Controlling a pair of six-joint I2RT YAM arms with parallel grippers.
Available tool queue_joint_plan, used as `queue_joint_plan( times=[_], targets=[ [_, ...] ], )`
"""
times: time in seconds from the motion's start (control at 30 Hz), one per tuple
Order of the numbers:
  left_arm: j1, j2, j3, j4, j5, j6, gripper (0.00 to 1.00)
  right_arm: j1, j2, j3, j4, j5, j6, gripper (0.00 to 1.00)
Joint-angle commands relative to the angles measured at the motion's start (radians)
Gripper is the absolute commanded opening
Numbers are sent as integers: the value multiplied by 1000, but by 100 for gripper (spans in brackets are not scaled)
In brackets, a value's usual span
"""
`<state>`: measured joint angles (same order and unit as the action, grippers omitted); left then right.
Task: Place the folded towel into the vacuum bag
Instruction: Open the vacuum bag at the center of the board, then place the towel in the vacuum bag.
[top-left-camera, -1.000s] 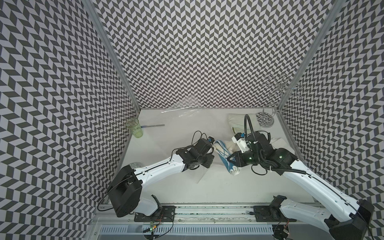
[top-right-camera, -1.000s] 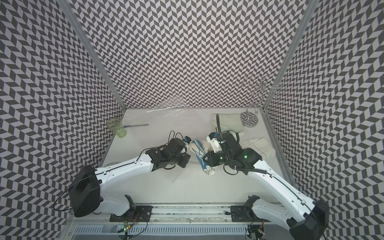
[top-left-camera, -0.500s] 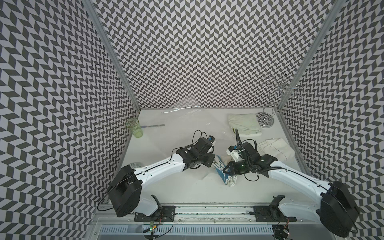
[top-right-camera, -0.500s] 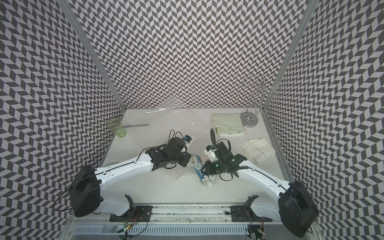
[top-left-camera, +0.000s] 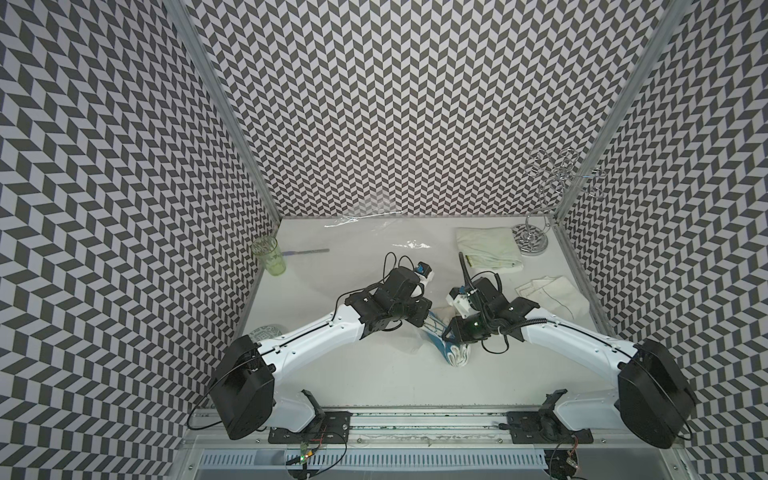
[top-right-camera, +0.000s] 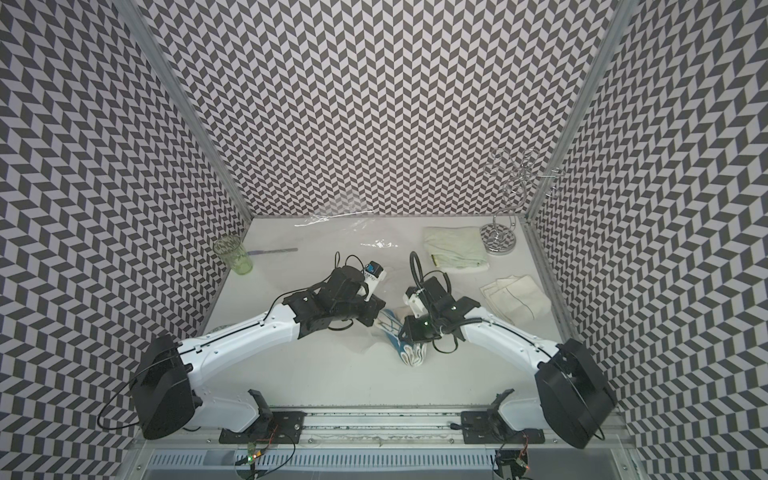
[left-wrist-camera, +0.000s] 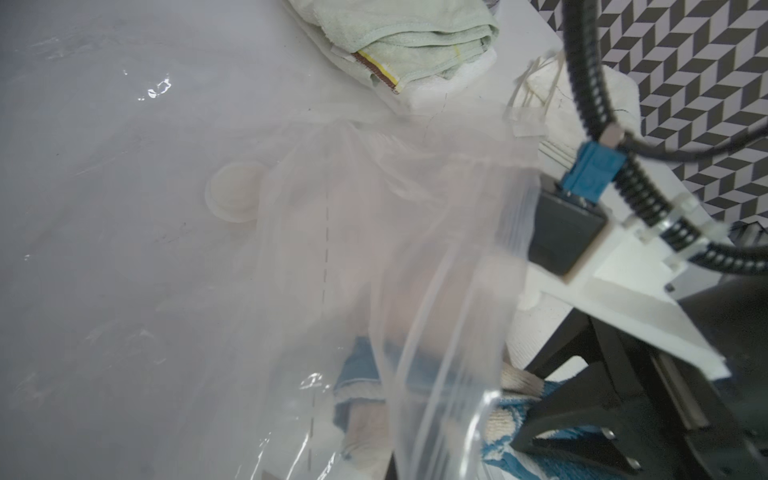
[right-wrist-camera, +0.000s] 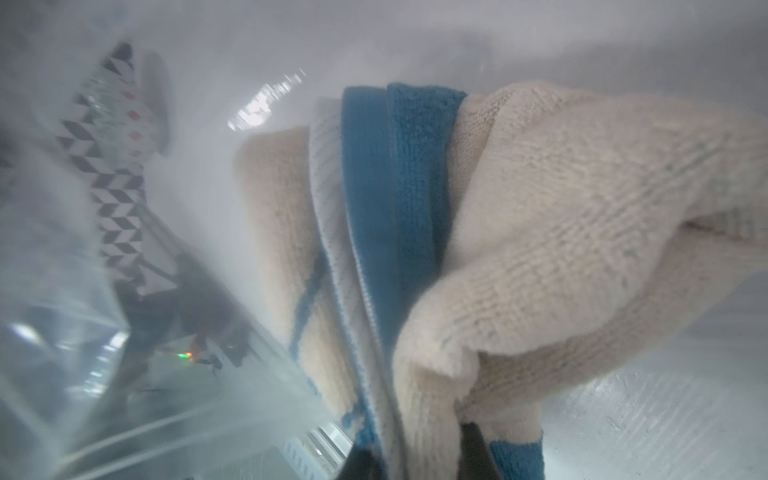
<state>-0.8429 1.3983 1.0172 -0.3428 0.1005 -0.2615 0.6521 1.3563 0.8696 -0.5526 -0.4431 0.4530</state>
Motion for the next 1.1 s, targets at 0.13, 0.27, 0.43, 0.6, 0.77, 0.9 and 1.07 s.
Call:
queue_joint_plan(
  times=[0.13, 0.27, 0.43, 0.6, 0.77, 0.9, 1.07],
  targets=[
    [-13, -49, -10, 83, 70, 45, 0, 6, 51, 49, 168, -135, 66, 0],
    [-22, -74, -32, 129, 77, 72, 0, 18, 69, -53, 236, -138, 73, 0],
    [-14, -67, -10, 95, 40, 97, 0, 19, 132, -105, 140, 75, -4, 0],
    [-13, -79, -1, 95, 30, 100, 0, 21, 148, -70, 85, 206, -27, 0],
    [-13, -78, -39, 112, 54, 96, 0, 60, 66, 12, 85, 78, -31, 0],
    [-13, -86, -63, 128, 54, 90, 0, 79, 24, 23, 165, -51, 1, 0],
    [-13, -99, -61, 133, 65, 94, 0, 96, 88, -44, 266, -72, 24, 0]
  ],
)
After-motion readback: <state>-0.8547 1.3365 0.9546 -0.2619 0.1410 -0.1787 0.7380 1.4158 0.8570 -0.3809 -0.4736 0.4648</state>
